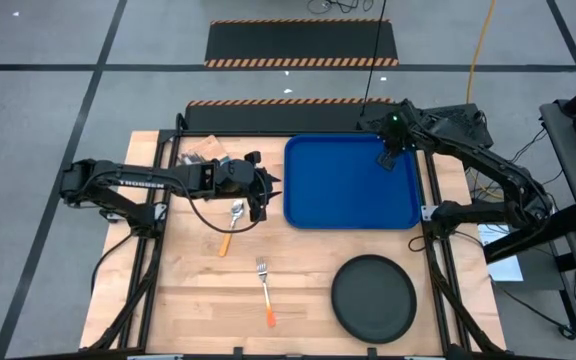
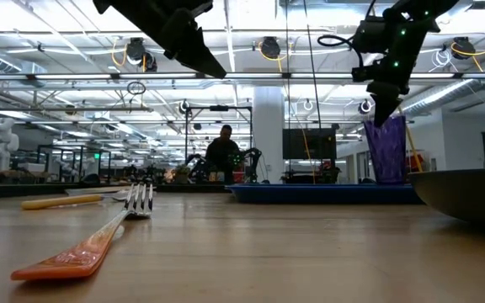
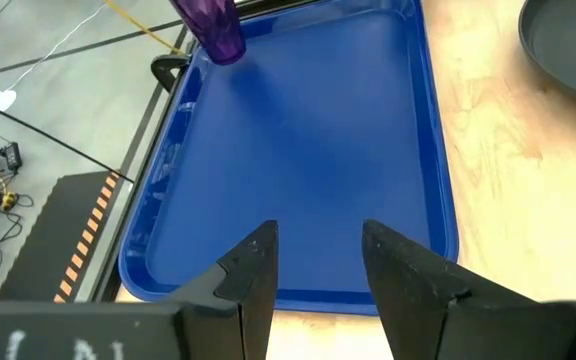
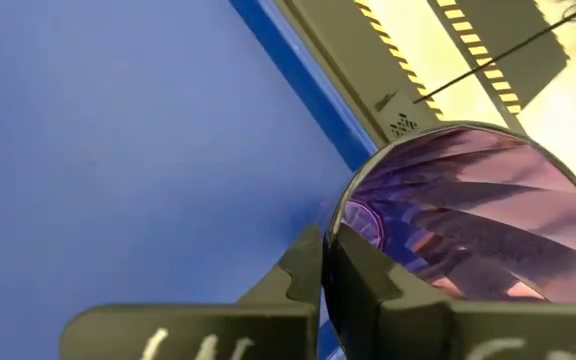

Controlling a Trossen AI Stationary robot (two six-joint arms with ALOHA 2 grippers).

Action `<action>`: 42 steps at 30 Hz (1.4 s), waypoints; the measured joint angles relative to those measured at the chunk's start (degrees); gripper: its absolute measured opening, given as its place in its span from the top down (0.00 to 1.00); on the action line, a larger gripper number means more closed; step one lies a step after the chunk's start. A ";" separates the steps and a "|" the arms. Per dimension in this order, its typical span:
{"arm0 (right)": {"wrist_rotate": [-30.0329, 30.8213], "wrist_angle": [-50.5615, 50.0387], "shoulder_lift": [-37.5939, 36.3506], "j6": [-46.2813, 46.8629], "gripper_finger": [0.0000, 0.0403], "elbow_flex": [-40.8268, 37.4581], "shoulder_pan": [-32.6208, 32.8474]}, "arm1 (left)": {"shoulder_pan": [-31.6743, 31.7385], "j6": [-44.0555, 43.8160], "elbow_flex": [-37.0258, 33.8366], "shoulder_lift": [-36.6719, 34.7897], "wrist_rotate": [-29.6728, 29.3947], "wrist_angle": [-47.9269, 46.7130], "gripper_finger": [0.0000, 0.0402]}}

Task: Pick and place plate/cup/fork/spoon on tray
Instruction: Put the violet cup on the blue tray, then put the black plate on the blue tray to the bottom left of the violet cup

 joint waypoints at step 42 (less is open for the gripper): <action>3.62 9.84 -8.18 9.58 0.63 -4.01 -2.62 | 0.02 -0.16 0.07 0.02 1.88 0.02 0.63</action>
